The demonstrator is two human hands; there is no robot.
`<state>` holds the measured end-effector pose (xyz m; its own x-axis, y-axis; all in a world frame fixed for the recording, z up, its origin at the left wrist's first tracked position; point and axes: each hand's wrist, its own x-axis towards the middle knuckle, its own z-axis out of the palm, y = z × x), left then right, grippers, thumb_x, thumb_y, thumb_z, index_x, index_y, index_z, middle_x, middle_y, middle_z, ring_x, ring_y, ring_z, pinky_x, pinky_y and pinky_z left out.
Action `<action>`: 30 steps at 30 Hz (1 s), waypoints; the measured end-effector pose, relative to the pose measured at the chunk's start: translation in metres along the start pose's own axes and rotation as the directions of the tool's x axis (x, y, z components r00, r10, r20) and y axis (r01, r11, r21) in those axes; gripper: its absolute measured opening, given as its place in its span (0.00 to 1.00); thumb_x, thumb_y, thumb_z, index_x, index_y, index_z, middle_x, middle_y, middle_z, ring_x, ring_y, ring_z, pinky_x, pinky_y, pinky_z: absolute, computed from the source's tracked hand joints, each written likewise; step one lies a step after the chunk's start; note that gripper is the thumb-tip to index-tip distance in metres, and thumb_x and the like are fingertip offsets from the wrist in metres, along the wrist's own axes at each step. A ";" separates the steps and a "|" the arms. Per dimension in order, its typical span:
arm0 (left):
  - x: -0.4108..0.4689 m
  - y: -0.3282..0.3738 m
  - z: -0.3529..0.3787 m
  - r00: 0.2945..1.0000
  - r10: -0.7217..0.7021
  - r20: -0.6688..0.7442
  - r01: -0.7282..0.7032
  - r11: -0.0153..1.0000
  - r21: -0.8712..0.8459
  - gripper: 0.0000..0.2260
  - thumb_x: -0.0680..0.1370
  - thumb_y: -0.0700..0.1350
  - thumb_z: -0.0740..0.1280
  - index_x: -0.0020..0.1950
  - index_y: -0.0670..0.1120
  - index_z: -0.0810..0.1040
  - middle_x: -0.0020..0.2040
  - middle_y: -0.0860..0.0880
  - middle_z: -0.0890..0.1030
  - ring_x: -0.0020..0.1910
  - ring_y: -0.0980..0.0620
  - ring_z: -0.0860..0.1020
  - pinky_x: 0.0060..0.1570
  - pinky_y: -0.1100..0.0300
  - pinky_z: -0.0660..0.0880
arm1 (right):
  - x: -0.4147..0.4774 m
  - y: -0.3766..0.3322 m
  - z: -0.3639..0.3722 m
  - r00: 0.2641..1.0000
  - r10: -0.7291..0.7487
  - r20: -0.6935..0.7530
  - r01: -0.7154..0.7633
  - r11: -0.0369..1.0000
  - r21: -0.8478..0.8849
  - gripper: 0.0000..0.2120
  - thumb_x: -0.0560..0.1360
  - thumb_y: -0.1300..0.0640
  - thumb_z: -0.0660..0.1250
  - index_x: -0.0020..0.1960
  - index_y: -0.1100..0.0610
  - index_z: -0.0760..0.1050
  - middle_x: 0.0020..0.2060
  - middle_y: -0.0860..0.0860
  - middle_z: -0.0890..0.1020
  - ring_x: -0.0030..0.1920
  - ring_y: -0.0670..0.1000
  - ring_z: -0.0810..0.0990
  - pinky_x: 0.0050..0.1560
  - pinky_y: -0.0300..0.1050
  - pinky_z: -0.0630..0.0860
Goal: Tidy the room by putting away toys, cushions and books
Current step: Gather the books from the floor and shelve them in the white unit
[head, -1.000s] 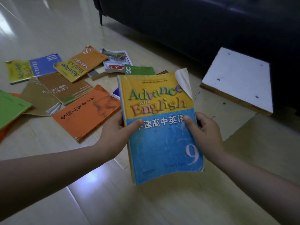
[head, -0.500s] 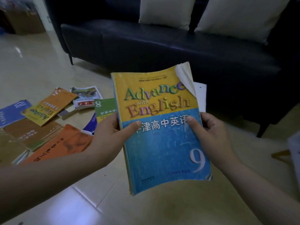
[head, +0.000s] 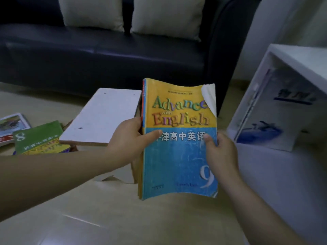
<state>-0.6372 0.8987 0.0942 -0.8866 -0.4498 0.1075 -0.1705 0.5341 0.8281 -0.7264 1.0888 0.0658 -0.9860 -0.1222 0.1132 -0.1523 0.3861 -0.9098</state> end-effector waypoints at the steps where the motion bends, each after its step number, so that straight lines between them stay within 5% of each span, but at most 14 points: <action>1: 0.007 0.007 0.014 1.000 -0.001 0.017 0.000 0.999 0.049 0.04 0.74 0.53 0.70 0.47 0.56 0.78 0.44 0.57 0.83 0.39 0.60 0.82 0.37 0.59 0.80 | 0.003 0.007 -0.008 0.999 0.034 -0.036 -0.035 0.999 -0.017 0.12 0.80 0.55 0.60 0.42 0.61 0.72 0.34 0.52 0.76 0.36 0.53 0.75 0.31 0.43 0.65; 5: 0.029 0.032 0.057 0.994 -0.014 0.106 -0.004 0.987 0.162 0.10 0.74 0.55 0.69 0.51 0.52 0.77 0.43 0.55 0.83 0.38 0.59 0.81 0.35 0.58 0.79 | 0.010 0.028 -0.033 0.984 0.144 -0.104 -0.146 0.989 -0.005 0.06 0.79 0.57 0.62 0.48 0.59 0.74 0.38 0.51 0.78 0.34 0.45 0.74 0.28 0.38 0.64; 8: 0.045 0.048 0.073 0.991 0.010 0.135 -0.040 0.976 0.216 0.10 0.75 0.56 0.69 0.50 0.52 0.76 0.40 0.57 0.81 0.36 0.62 0.79 0.30 0.63 0.73 | 0.019 0.032 -0.042 0.967 0.193 -0.166 -0.195 0.981 0.003 0.04 0.77 0.59 0.63 0.50 0.59 0.73 0.42 0.54 0.78 0.36 0.50 0.75 0.29 0.38 0.62; 13: 0.063 0.044 0.096 0.985 0.023 0.171 -0.062 0.971 0.230 0.11 0.75 0.56 0.69 0.52 0.53 0.75 0.44 0.56 0.82 0.39 0.59 0.81 0.39 0.54 0.81 | 0.027 0.043 -0.042 0.934 0.265 -0.238 -0.269 0.963 0.016 0.06 0.77 0.61 0.63 0.52 0.63 0.73 0.48 0.58 0.79 0.46 0.59 0.78 0.37 0.43 0.66; 18: 0.073 0.030 0.131 0.986 0.047 0.158 -0.075 0.981 0.177 0.09 0.75 0.55 0.68 0.52 0.55 0.76 0.46 0.55 0.82 0.41 0.56 0.80 0.40 0.51 0.80 | 0.034 0.052 -0.035 0.898 0.311 -0.312 -0.330 0.944 -0.007 0.08 0.76 0.60 0.63 0.53 0.62 0.73 0.50 0.58 0.79 0.49 0.59 0.78 0.44 0.47 0.73; 24: 0.088 0.034 0.168 0.962 0.124 0.241 -0.145 0.987 0.068 0.09 0.75 0.55 0.68 0.53 0.54 0.76 0.45 0.55 0.81 0.40 0.57 0.79 0.39 0.53 0.80 | 0.046 0.062 -0.053 0.827 0.281 -0.487 -0.365 0.927 -0.085 0.07 0.77 0.60 0.64 0.54 0.61 0.72 0.51 0.57 0.79 0.44 0.53 0.73 0.41 0.41 0.64; 30: 0.106 0.052 0.197 0.929 0.236 0.284 -0.230 0.972 -0.055 0.07 0.75 0.55 0.68 0.51 0.57 0.73 0.44 0.58 0.79 0.42 0.56 0.78 0.39 0.57 0.77 | 0.059 0.063 -0.073 0.727 0.229 -0.648 -0.400 0.907 -0.128 0.10 0.76 0.59 0.66 0.55 0.63 0.73 0.54 0.59 0.79 0.54 0.59 0.77 0.41 0.40 0.62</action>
<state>-0.8242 1.0195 0.0402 -0.9864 -0.0884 0.1389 0.0618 0.5829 0.8102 -0.7991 1.1724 0.0442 -0.7950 0.5918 0.1328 0.2476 0.5166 -0.8196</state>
